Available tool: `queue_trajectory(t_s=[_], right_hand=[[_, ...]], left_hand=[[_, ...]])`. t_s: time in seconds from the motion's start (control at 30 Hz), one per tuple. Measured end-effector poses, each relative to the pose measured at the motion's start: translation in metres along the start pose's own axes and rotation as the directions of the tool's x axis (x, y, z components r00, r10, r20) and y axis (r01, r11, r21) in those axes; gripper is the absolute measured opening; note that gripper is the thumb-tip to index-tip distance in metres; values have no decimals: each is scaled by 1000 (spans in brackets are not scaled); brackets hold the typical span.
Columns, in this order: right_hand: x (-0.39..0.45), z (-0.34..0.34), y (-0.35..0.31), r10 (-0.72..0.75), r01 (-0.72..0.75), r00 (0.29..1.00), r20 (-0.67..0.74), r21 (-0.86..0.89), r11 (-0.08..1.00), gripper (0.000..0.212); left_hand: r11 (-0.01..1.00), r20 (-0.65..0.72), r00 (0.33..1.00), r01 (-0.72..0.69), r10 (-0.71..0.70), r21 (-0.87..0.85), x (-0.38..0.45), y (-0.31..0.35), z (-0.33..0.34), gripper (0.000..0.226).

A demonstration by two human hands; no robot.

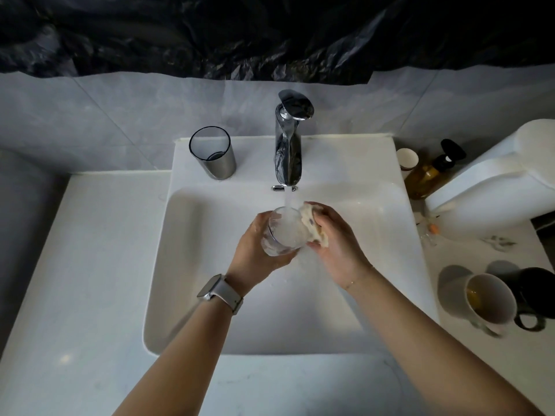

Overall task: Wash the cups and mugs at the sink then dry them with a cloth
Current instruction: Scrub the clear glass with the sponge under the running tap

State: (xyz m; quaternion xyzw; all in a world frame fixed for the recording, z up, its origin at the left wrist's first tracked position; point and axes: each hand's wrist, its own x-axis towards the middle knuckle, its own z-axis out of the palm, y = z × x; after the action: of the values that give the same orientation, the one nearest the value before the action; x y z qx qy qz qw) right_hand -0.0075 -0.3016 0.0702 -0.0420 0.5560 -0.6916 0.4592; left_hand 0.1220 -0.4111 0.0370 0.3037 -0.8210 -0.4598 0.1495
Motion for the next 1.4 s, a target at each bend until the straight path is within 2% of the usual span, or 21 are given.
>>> queue_trajectory(t_s=[0.2,0.27,0.37,0.43,0.5,0.57,0.63,0.7,0.77,0.83,0.9,0.97,1.0,1.1,1.17,1.23,1.33,1.4], right_hand=[[16,28,-4,-52,46,998,-36,-145,988,13],[23,35,-3,-3,-3,997,-75,-69,998,14],[22,47,13,77,-73,983,-165,31,997,19],[19,55,26,76,-72,975,-211,24,997,23],[23,61,28,41,-43,970,-238,-4,999,29],[33,59,18,0,-5,968,-250,-19,1000,32],[44,54,9,-60,55,982,-179,-34,998,33],[44,48,10,-87,81,992,-87,-70,994,33],[34,43,22,-122,105,989,-84,-186,977,31],[21,37,34,-302,256,949,-88,-342,904,30],[11,34,39,-476,421,880,6,-475,773,26],[10,35,34,-541,509,834,107,-527,680,23],[13,38,28,-533,516,834,142,-542,663,21],[33,42,8,-404,385,905,134,-664,641,19],[36,39,9,-293,242,955,38,-669,703,17],[23,33,17,-297,205,954,-40,-636,744,21],[1,29,27,-499,409,864,71,-677,612,16],[7,31,21,-516,480,838,178,-690,542,13]], left_hand=[[999,-52,998,-21,23,36,3,-2,-5,78],[995,-57,998,-25,30,94,8,0,-7,78],[991,-192,981,63,-40,118,26,-5,-13,72],[991,-236,970,86,-58,107,36,-4,-16,65],[988,-232,969,112,-86,102,37,0,-18,65],[977,-184,967,196,-177,88,32,7,-16,74],[959,-76,958,270,-277,-88,26,8,-13,81],[864,-5,929,343,-370,-370,22,10,-7,85],[740,58,896,399,-440,-541,22,17,-4,76],[632,139,872,441,-469,-637,22,23,0,71],[536,236,848,491,-474,-687,18,23,4,63],[412,351,806,557,-476,-721,9,23,12,53],[356,387,791,574,-474,-737,5,24,16,51],[266,447,769,597,-456,-757,0,29,25,47],[212,442,759,588,-479,-780,2,27,21,49],[158,436,753,570,-492,-806,5,22,15,53],[129,449,739,578,-503,-806,2,17,15,57],[107,484,728,599,-486,-794,-1,22,19,54]])
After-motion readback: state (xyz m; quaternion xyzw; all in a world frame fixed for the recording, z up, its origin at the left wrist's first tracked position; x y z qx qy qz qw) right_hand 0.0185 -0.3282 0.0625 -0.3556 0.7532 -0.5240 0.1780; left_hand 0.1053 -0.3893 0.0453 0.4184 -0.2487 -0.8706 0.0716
